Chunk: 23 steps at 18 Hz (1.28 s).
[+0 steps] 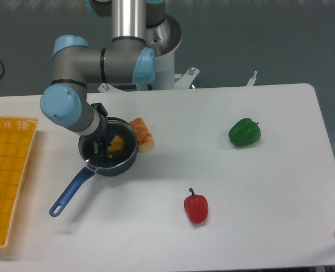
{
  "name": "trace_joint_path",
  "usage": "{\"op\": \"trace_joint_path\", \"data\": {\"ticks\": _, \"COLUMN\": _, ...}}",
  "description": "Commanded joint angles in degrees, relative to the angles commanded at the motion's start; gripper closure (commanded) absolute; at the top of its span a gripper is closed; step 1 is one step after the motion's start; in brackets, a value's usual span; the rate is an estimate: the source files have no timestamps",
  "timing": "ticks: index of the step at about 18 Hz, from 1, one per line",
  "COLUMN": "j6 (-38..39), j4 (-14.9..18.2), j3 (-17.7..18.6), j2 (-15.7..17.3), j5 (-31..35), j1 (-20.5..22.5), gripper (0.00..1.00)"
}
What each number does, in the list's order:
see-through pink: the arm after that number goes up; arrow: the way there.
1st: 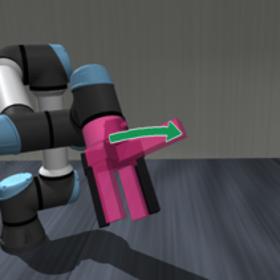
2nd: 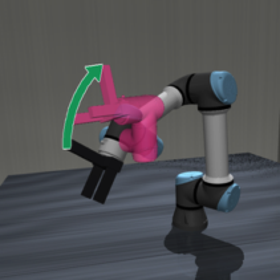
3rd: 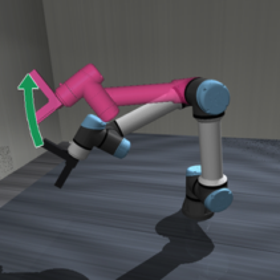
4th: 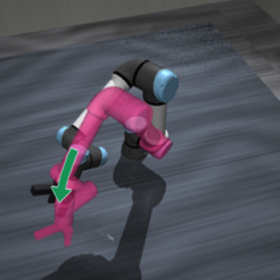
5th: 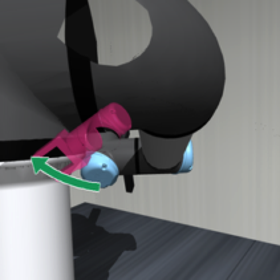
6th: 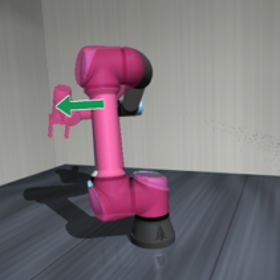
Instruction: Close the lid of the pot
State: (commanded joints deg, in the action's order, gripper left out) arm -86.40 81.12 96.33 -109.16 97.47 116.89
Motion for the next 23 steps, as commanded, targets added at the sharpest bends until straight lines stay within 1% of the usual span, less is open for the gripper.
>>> {"op": "trace_joint_path", "data": {"ticks": 7, "j6": 0.1, "j4": 0.0, "j3": -0.1, "j2": -0.4, "j5": 0.0, "j1": 0.0, "gripper": 0.50}}
{"op": "trace_joint_path", "data": {"ticks": 8, "j6": 0.1, "j4": 0.0, "j3": -0.1, "j2": -0.3, "j5": -0.3, "j1": 0.0, "gripper": 0.41}}
{"op": "trace_joint_path", "data": {"ticks": 9, "j6": -0.2, "j4": 0.0, "j3": -0.1, "j2": -0.3, "j5": -0.3, "j1": 0.0, "gripper": 0.22}}
{"op": "trace_joint_path", "data": {"ticks": 10, "j6": -0.3, "j4": 0.0, "j3": -0.5, "j2": 0.2, "j5": -0.5, "j1": 0.1, "gripper": 0.21}}
{"op": "trace_joint_path", "data": {"ticks": 11, "j6": -0.3, "j4": 0.1, "j3": -1.0, "j2": 0.3, "j5": -0.7, "j1": 0.2, "gripper": 0.14}}
{"op": "trace_joint_path", "data": {"ticks": 12, "j6": -0.3, "j4": 0.1, "j3": -1.0, "j2": 0.2, "j5": -0.8, "j1": 0.2, "gripper": 0.00}}
{"op": "trace_joint_path", "data": {"ticks": 17, "j6": 0.1, "j4": 0.0, "j3": -0.5, "j2": 0.1, "j5": -0.8, "j1": 0.0, "gripper": 0.00}}
{"op": "trace_joint_path", "data": {"ticks": 20, "j6": 0.2, "j4": 0.0, "j3": -1.1, "j2": 0.3, "j5": -1.2, "j1": 0.2, "gripper": 0.00}}
{"op": "trace_joint_path", "data": {"ticks": 22, "j6": 0.1, "j4": -0.3, "j3": -1.8, "j2": 0.5, "j5": -3.4, "j1": 0.7, "gripper": 0.00}}
{"op": "trace_joint_path", "data": {"ticks": 23, "j6": 0.0, "j4": -0.3, "j3": -2.5, "j2": 1.3, "j5": -3.8, "j1": 1.1, "gripper": 0.00}}
